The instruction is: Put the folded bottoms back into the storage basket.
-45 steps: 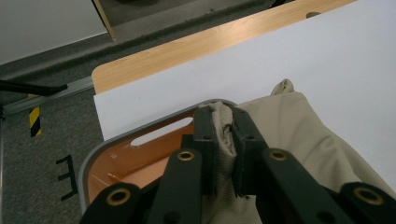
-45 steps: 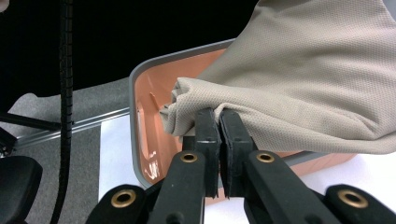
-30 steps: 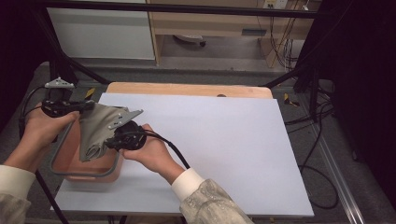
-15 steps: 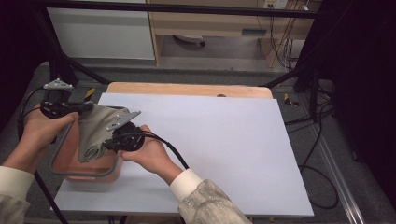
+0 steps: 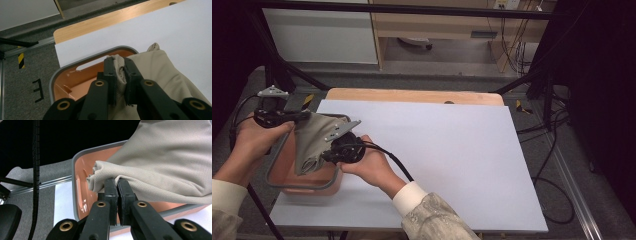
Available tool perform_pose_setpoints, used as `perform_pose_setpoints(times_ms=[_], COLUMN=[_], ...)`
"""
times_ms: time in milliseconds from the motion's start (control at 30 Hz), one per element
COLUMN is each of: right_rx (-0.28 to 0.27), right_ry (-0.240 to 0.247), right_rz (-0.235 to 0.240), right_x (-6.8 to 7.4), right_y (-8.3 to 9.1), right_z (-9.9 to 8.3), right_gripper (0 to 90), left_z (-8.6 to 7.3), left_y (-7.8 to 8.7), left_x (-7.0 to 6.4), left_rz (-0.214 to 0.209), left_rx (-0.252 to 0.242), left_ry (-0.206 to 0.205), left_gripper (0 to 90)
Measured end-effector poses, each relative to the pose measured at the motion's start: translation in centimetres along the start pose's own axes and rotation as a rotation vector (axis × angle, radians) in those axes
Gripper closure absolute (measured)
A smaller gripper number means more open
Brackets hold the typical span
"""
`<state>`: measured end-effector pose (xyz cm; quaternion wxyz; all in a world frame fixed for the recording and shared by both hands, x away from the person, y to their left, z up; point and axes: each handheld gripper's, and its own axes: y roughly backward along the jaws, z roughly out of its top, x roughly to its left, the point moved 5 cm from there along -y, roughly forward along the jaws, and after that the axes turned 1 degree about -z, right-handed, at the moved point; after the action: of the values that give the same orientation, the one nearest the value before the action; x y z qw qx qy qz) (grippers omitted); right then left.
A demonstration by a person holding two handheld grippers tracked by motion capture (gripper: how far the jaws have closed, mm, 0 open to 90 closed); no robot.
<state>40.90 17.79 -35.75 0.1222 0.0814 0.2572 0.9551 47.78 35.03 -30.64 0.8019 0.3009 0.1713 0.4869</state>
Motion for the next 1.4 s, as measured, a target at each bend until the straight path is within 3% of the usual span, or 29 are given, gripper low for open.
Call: perform_pose_setpoints(times_ms=[1400], right_rx=[0.017], right_ry=[0.002], right_rz=[0.017], right_x=[0.6], right_y=[-1.4], right_z=[-0.6], right_gripper=[87.4], left_z=[-1.1], left_y=[-0.3], left_x=[0.5], left_rz=[-0.001], left_rx=[0.015], left_ry=[0.010], left_gripper=[82.8])
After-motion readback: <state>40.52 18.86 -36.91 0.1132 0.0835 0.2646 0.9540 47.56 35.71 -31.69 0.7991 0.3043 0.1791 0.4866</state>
